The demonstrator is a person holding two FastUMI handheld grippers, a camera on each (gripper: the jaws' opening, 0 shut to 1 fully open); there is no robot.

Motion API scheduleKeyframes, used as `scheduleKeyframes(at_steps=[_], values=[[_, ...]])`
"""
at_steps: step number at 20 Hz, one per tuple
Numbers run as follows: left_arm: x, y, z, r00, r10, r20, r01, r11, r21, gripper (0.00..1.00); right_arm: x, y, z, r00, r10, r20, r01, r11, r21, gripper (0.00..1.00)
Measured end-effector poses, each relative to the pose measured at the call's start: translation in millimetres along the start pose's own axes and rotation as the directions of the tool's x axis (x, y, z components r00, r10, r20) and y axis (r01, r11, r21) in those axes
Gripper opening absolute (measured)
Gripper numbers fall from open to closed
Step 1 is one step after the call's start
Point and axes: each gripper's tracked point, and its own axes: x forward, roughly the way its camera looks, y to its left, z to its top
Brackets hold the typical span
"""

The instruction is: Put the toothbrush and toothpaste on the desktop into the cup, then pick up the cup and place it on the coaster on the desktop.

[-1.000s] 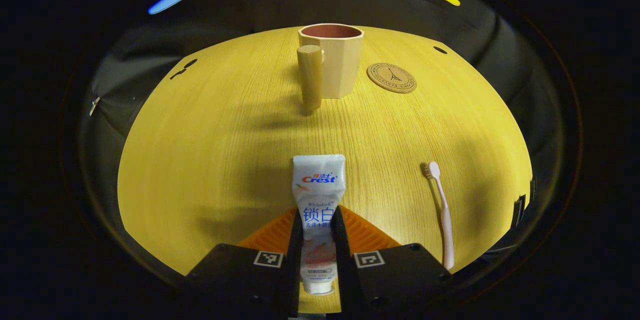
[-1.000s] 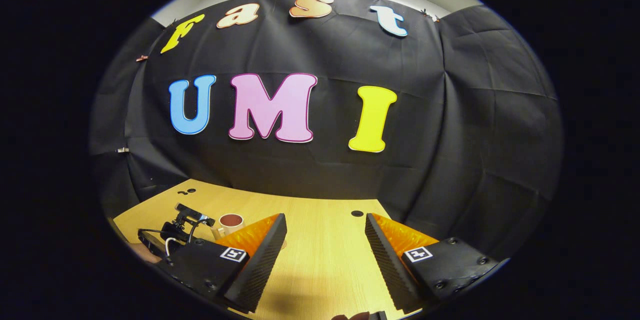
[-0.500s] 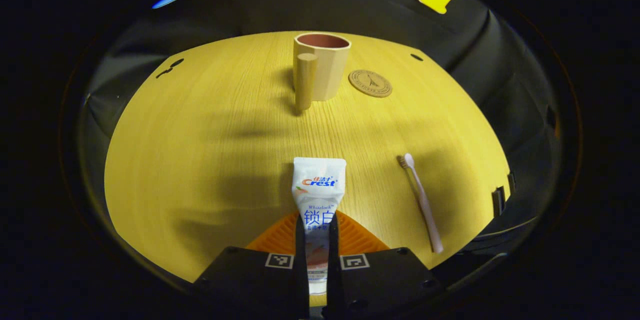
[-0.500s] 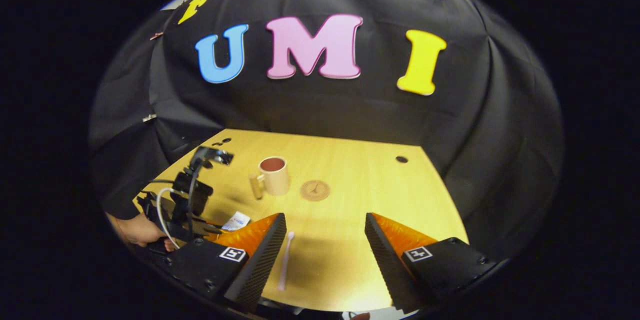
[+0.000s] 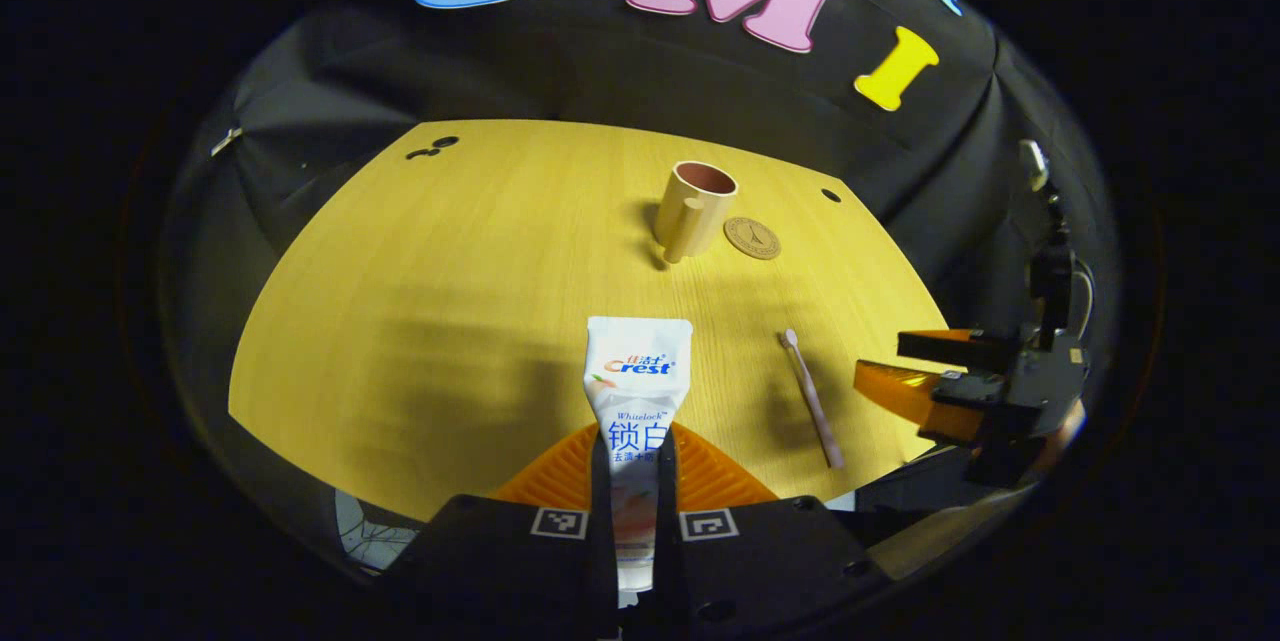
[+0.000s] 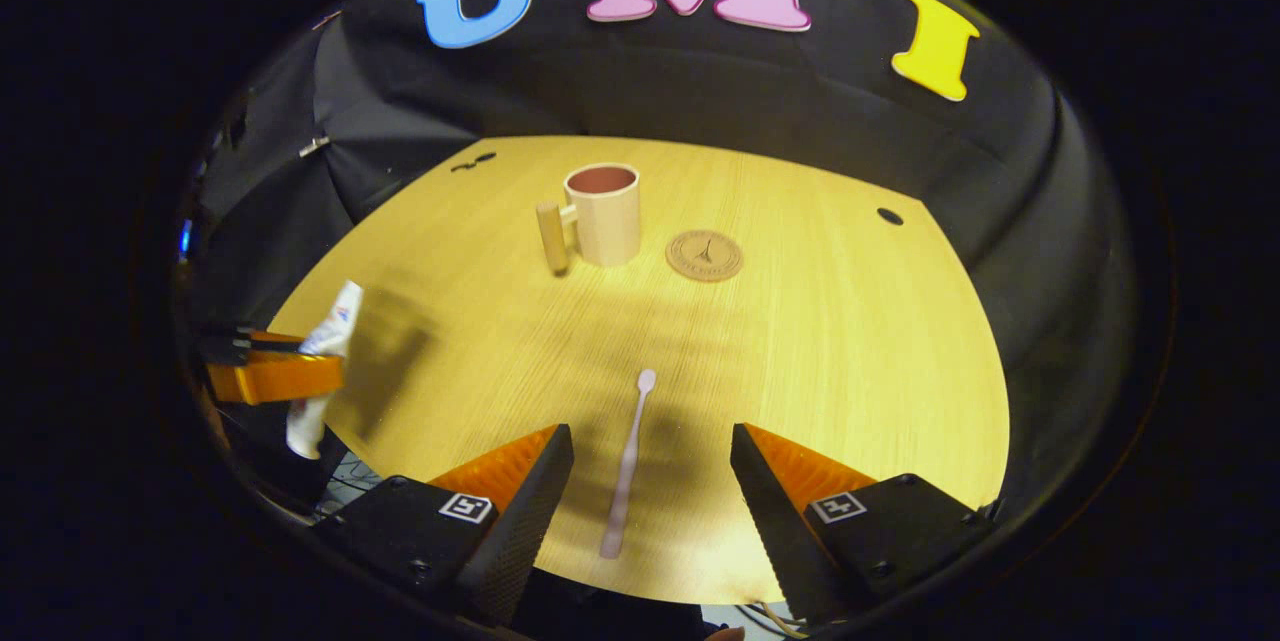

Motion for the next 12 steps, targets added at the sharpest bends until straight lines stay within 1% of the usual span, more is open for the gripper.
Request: scheduleKeyframes(at_steps=[2, 4, 7, 9, 10, 11, 12], values=[[-12, 11, -3, 1.0, 0.012, 0.008, -0.012, 1.0, -0.025, 0.19, 14, 2, -10, 0.998, -0.008, -0.055, 0.006, 1.0, -0.025, 0.98], [-17, 22, -9, 1.0, 0.028, 0.007, -0.028, 0.999, -0.035, 0.19, 24, 3, -14, 0.996, -0.024, -0.086, 0.021, 0.999, -0.042, 0.98], [-23, 32, -16, 0.999, 0.039, 0.005, -0.038, 0.998, -0.05, 0.19, 39, 1, -21, 0.99, -0.042, -0.137, 0.037, 0.999, -0.037, 0.95], [-25, 35, -21, 0.999, 0.039, 0.005, -0.038, 0.998, -0.056, 0.19, 49, 1, -23, 0.985, -0.04, -0.167, 0.037, 0.999, -0.023, 0.91], [-24, 37, -22, 0.999, 0.041, 0.005, -0.04, 0.998, -0.056, 0.19, 53, 3, -25, 0.983, -0.037, -0.18, 0.034, 0.999, -0.017, 0.86], [-21, 36, -23, 0.999, 0.042, 0.005, -0.042, 0.998, -0.055, 0.19, 56, 2, -26, 0.981, -0.04, -0.19, 0.037, 0.999, -0.016, 0.82], [-20, 37, -24, 0.999, 0.044, 0.006, -0.044, 0.998, -0.054, 0.19, 57, 2, -27, 0.978, -0.041, -0.202, 0.039, 0.999, -0.012, 0.74]])
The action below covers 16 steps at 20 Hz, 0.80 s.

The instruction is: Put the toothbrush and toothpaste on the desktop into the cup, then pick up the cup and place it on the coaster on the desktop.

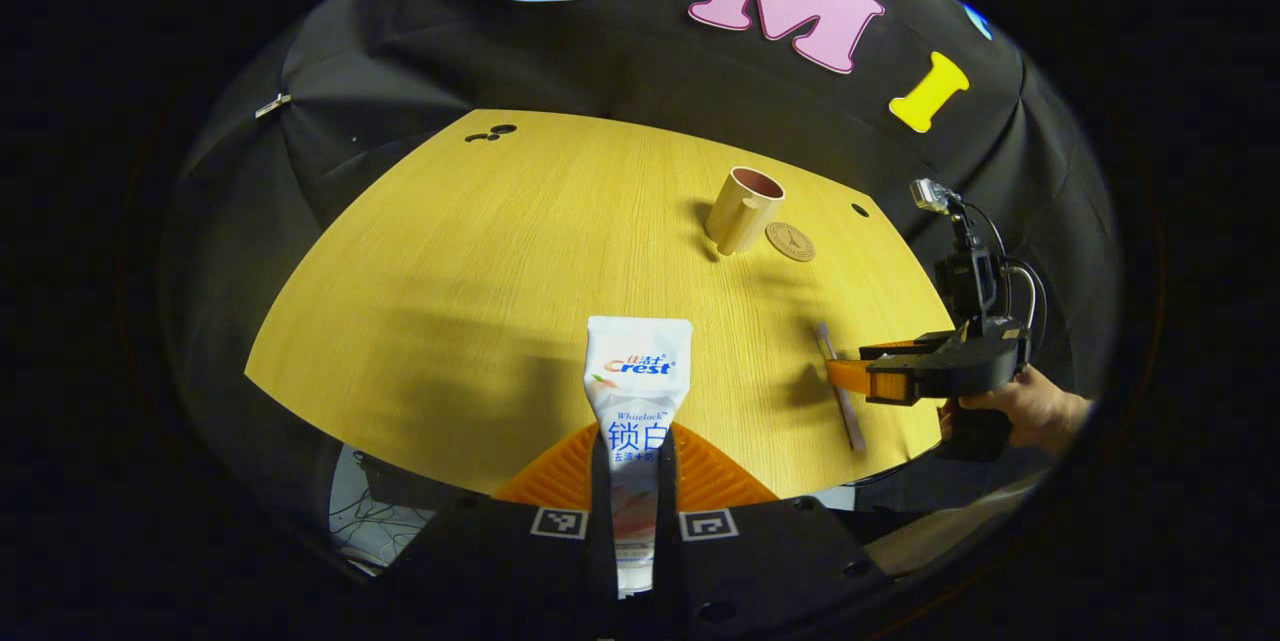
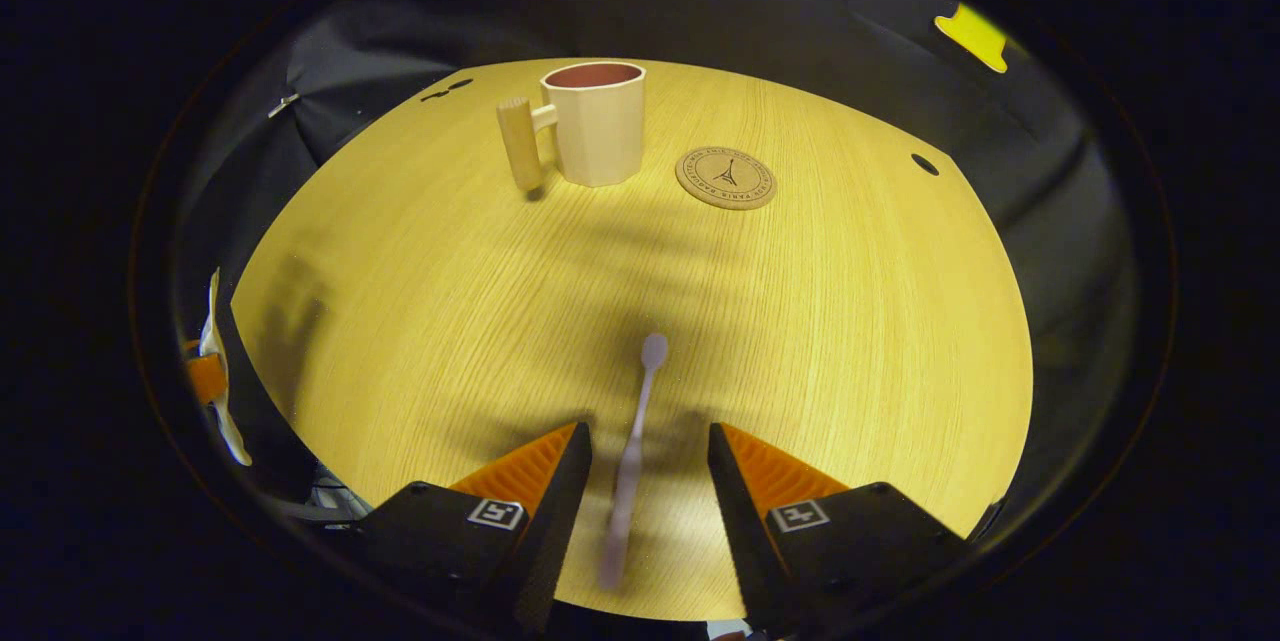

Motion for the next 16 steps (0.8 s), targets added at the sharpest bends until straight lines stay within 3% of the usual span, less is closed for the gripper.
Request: scheduleKeyframes(at_steps=[2, 5, 9, 11, 12, 16], values=[[0, 0, -2, 1.0, -0.002, -0.002, 0.002, 1.0, 0.001, 0.19, 3, 1, -4, 0.999, 0.002, -0.032, -0.001, 1.0, 0.017, 0.66], [0, 0, -4, 1.0, -0.006, -0.003, 0.006, 1.0, 0.006, 0.19, 7, 0, -13, 0.996, -0.02, -0.09, 0.023, 0.999, 0.034, 0.62], [-2, -1, -10, 1.0, -0.009, -0.005, 0.009, 1.0, 0.008, 0.19, 7, 8, -13, 0.993, 0.013, -0.116, -0.003, 0.997, 0.083, 0.36], [-11, 0, -16, 1.0, -0.009, -0.003, 0.009, 1.0, 0.005, 0.19, 8, 7, -13, 0.992, 0.006, -0.125, 0.006, 0.995, 0.097, 0.31], [-11, 0, -18, 1.0, -0.006, -0.002, 0.006, 1.0, 0.002, 0.19, 10, 7, -15, 0.991, 0.005, -0.131, 0.009, 0.994, 0.107, 0.14], [-13, -2, -19, 1.0, 0.005, 0.015, -0.005, 1.0, -0.03, 0.19, 6, 7, -15, 0.992, 0.021, -0.126, -0.005, 0.992, 0.13, 0.06]])
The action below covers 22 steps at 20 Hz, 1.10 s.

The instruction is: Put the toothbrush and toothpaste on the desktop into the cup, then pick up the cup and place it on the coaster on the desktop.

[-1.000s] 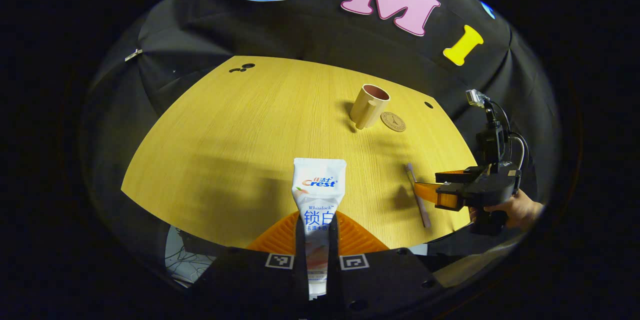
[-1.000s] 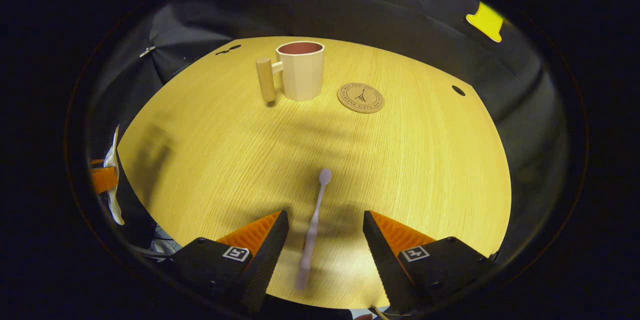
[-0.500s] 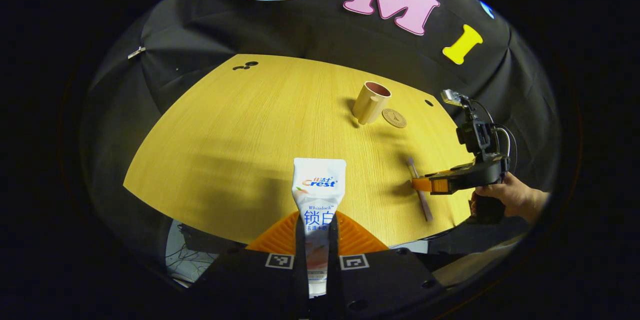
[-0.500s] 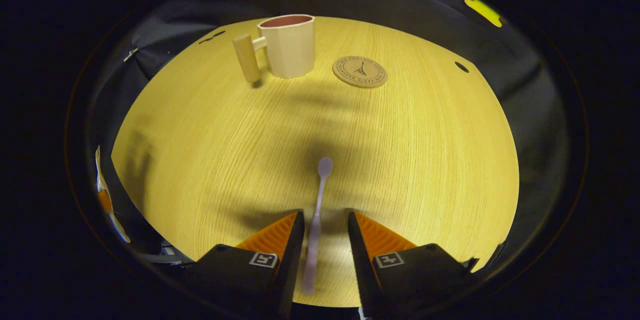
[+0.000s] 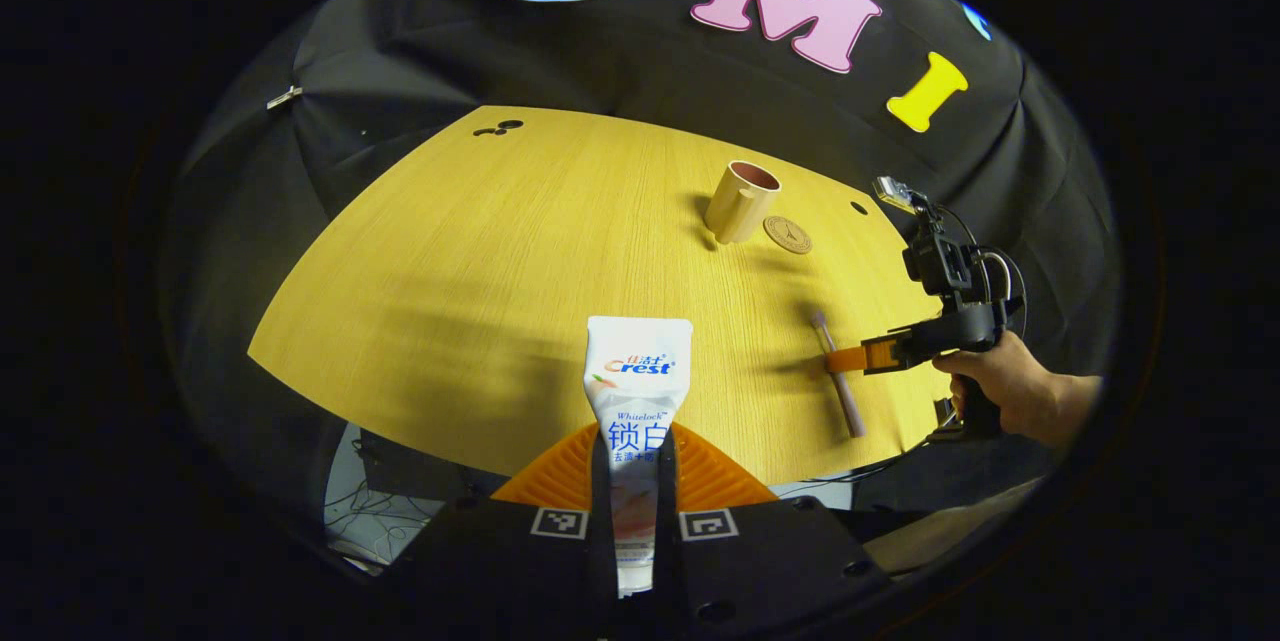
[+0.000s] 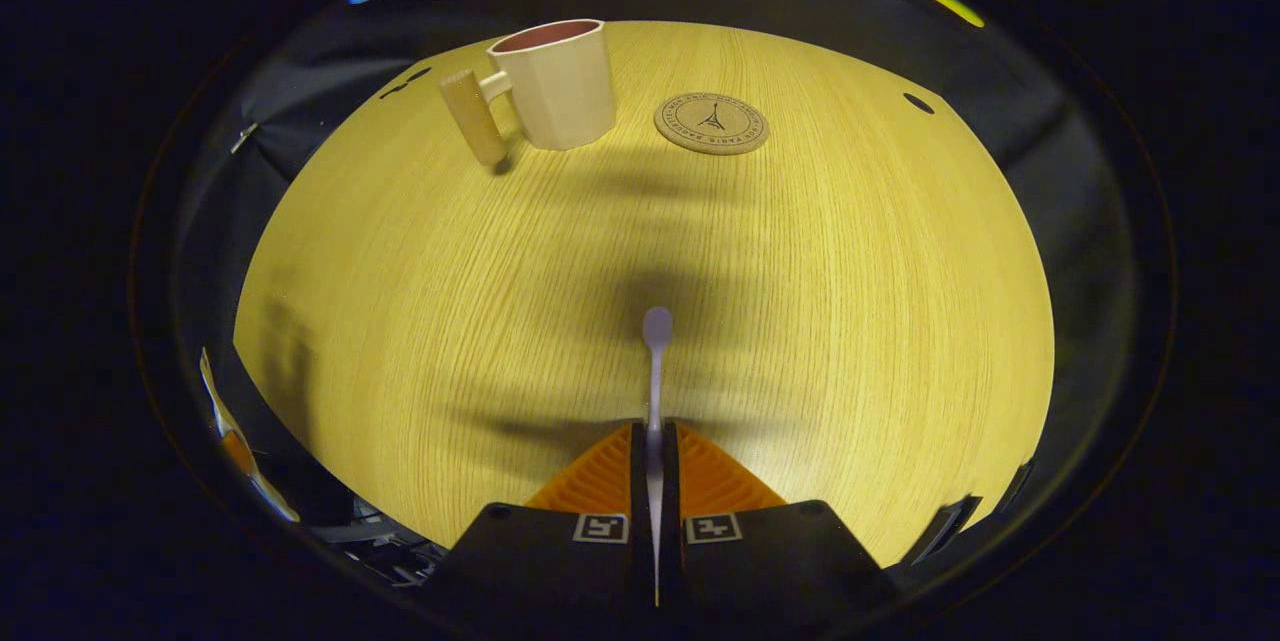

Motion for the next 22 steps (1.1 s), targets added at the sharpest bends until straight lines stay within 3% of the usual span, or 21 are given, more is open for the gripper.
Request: scheduleKeyframes(at_steps=[4, 7, 11, 14, 22], values=[[-5, -13, 22, 0.998, -0.01, 0.066, 0.013, 0.999, -0.035, 0.19, -13, 2, 16, 0.988, 0.07, 0.139, -0.078, 0.995, 0.054, 0.06], [-3, -38, 67, 0.982, -0.068, 0.177, 0.075, 0.997, -0.035, 0.19, -45, 12, 44, 0.938, 0.187, 0.293, -0.218, 0.973, 0.079, 0.06], [10, -72, 149, 0.929, -0.136, 0.344, 0.139, 0.99, 0.017, 0.19, -91, 12, 66, 0.86, 0.286, 0.423, -0.353, 0.932, 0.087, 0.06], [22, -97, 207, 0.876, -0.198, 0.44, 0.204, 0.978, 0.035, 0.19, -110, 2, 67, 0.834, 0.302, 0.462, -0.377, 0.923, 0.077, 0.06], [77, -148, 307, 0.768, -0.314, 0.558, 0.355, 0.934, 0.037, 0.19, -123, -32, 65, 0.825, 0.266, 0.498, -0.377, 0.916, 0.135, 0.06]])
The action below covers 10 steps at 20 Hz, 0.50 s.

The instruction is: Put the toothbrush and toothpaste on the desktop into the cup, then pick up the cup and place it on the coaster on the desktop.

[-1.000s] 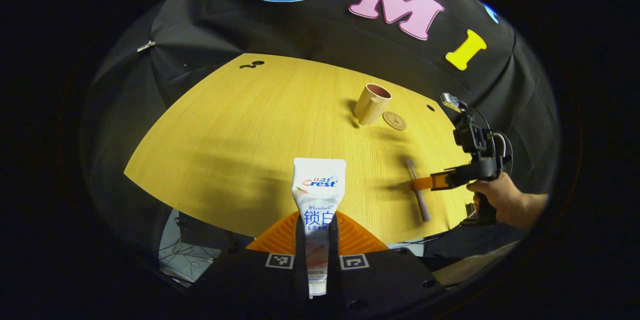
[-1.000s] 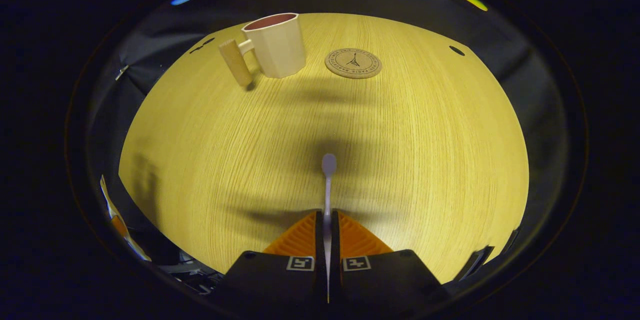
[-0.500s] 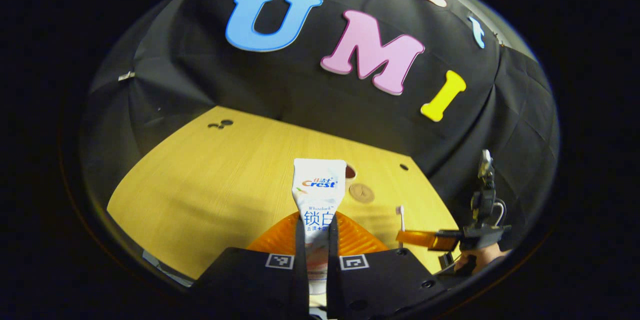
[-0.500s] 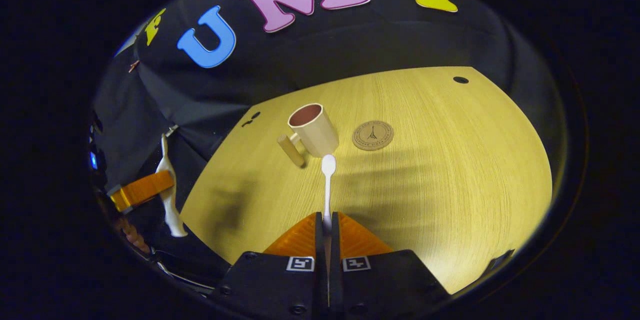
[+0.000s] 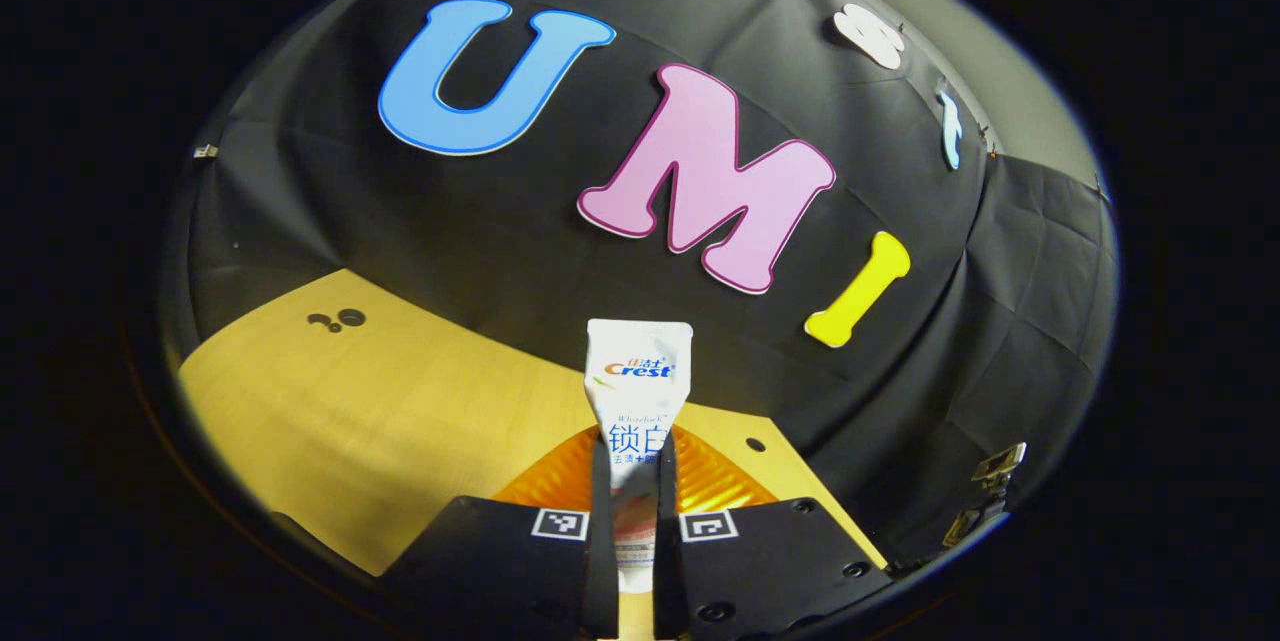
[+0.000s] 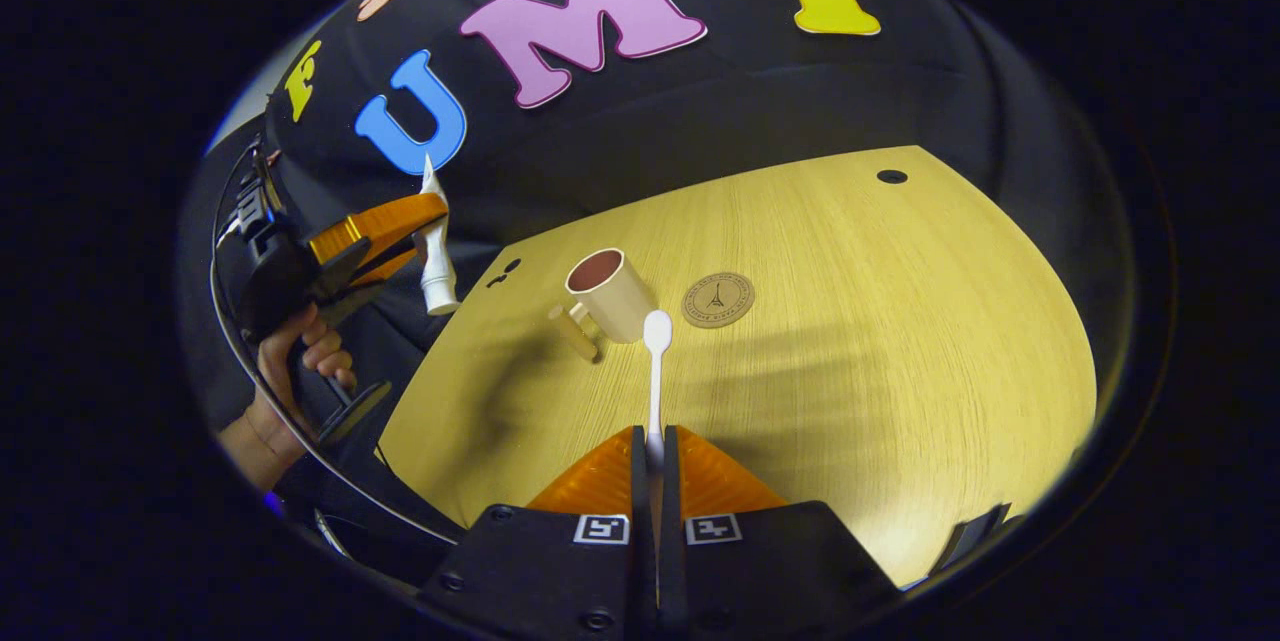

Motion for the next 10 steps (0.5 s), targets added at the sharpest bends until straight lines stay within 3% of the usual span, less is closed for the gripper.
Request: scheduleKeyframes(at_steps=[4, 10], values=[[50, 5, -3, 0.999, -0.034, 0.023, 0.035, 0.998, -0.042, 0.19, -10, -11, 2, 0.999, -0.028, 0.026, 0.027, 0.999, 0.033, 0.06], [106, 36, -22, 1.0, 0.024, 0.011, -0.024, 0.998, -0.06, 0.18, -27, -29, 4, 0.996, -0.076, 0.049, 0.072, 0.994, 0.077, 0.06]])
